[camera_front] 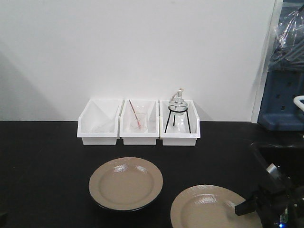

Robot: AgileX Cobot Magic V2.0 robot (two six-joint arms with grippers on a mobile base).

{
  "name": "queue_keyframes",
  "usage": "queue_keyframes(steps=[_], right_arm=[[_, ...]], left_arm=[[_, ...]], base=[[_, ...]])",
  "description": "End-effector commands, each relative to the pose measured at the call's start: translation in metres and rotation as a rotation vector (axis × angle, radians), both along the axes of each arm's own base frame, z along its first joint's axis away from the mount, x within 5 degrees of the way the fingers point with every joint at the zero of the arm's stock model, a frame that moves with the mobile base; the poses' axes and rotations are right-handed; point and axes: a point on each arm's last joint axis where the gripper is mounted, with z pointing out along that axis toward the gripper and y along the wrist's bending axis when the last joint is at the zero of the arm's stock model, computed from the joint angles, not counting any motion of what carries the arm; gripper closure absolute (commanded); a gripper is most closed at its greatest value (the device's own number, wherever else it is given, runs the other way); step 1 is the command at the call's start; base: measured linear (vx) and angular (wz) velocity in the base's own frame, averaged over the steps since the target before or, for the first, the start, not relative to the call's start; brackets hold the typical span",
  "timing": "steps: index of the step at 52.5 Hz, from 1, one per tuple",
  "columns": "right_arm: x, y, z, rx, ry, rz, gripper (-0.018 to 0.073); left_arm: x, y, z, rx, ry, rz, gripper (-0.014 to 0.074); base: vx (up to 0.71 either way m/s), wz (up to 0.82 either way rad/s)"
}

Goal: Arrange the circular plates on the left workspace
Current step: 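Lower the right gripper to the rim of the other tan plate, then grasp and lift the plate, carry it onto the first plate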

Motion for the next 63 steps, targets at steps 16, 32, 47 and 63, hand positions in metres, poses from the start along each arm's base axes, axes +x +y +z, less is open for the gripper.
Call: queue_keyframes(steps=[16,32,47,63], right_arm=[[0.008,0.001,0.030,0.037,-0.086,-0.066,0.0569],[0.014,0.004,0.059,0.144,-0.199,-0.145,0.0565],[0.011,0.003,0.102,0.142,-0.337,-0.228,0.0565],[0.025,0.020,0.150,0.335,-0.486,-0.297,0.0565]], left_arm=[[0.001,0.004,0.018,0.005,-0.088,0.043,0.0601],[0.002,0.004,0.018,0.007,-0.090,0.045,0.0601],[0.002,0.004,0.018,0.008,-0.092,0.046,0.0601],[0.002,0.004,0.018,0.008,-0.091,0.046,0.0601]], base=[[0.00,0.00],[0.00,0.00],[0.00,0.00],[0.00,0.00]])
